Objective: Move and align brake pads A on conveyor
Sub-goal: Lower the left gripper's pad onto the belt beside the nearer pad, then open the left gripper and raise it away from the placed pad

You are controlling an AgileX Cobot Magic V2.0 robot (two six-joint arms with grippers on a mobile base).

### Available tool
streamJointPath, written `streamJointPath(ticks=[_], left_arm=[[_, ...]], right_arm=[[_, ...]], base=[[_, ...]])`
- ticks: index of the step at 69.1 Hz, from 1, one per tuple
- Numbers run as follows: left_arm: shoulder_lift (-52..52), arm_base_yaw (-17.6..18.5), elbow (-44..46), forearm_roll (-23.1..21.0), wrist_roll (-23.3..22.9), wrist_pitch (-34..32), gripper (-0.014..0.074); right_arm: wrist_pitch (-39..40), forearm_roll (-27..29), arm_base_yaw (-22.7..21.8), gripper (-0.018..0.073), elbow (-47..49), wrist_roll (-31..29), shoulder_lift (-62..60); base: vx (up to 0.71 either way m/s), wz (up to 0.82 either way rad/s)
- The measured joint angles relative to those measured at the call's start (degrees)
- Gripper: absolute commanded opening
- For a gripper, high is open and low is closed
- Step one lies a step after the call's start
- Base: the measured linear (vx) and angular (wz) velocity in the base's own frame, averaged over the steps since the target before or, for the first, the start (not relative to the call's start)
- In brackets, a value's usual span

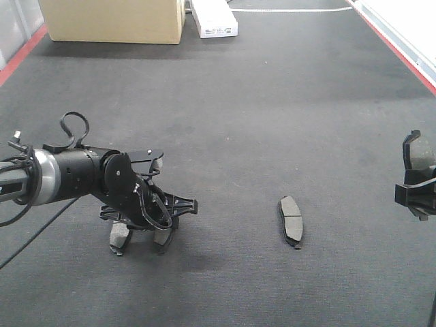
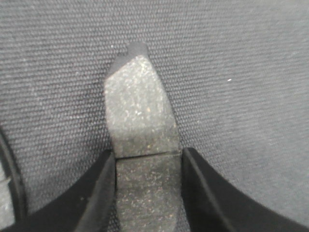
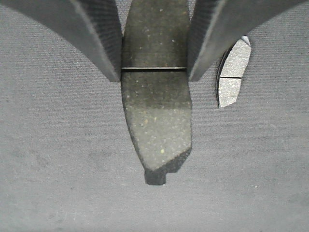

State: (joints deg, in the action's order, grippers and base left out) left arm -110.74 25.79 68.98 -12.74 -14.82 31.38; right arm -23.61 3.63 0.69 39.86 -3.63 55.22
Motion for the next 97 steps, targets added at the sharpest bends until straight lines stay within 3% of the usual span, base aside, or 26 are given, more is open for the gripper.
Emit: streamJointPath(ticks=[8, 29, 39, 57, 74, 97], left_arm=[[0.0, 0.0, 0.0, 0.0, 0.3, 0.1, 0.0226], [0.0, 0.0, 0.1, 0.0, 0.6, 0.1, 0.0461], [0.2, 0.0, 0.3, 0.1, 0.6, 0.6, 0.0514], [9.5, 0.6, -0.5, 6.2, 0.6, 2.6, 0.0512], [28.8, 2.0, -14.1, 8.8, 0.6, 1.7, 0.0498], [59.3, 2.0, -32.7, 10.2, 0.6, -5.8, 0.0302]], right_arm=[[0.0, 0.0, 0.0, 0.0087, 0.0, 0.0, 0.0], [0.0, 0.0, 0.0, 0.0087, 0.0, 0.0, 0.0], [0.0, 0.0, 0.0, 0.0087, 0.0, 0.0, 0.0], [0.0, 0.0, 0.0, 0.0087, 0.0, 0.0, 0.0], [0.0, 0.0, 0.0, 0.0087, 0.0, 0.0, 0.0], [0.0, 0.0, 0.0, 0.0087, 0.0, 0.0, 0.0]], base=[[0.00, 0.00], [0.00, 0.00], [0.00, 0.00], [0.00, 0.00], [0.00, 0.00], [0.00, 0.00]])
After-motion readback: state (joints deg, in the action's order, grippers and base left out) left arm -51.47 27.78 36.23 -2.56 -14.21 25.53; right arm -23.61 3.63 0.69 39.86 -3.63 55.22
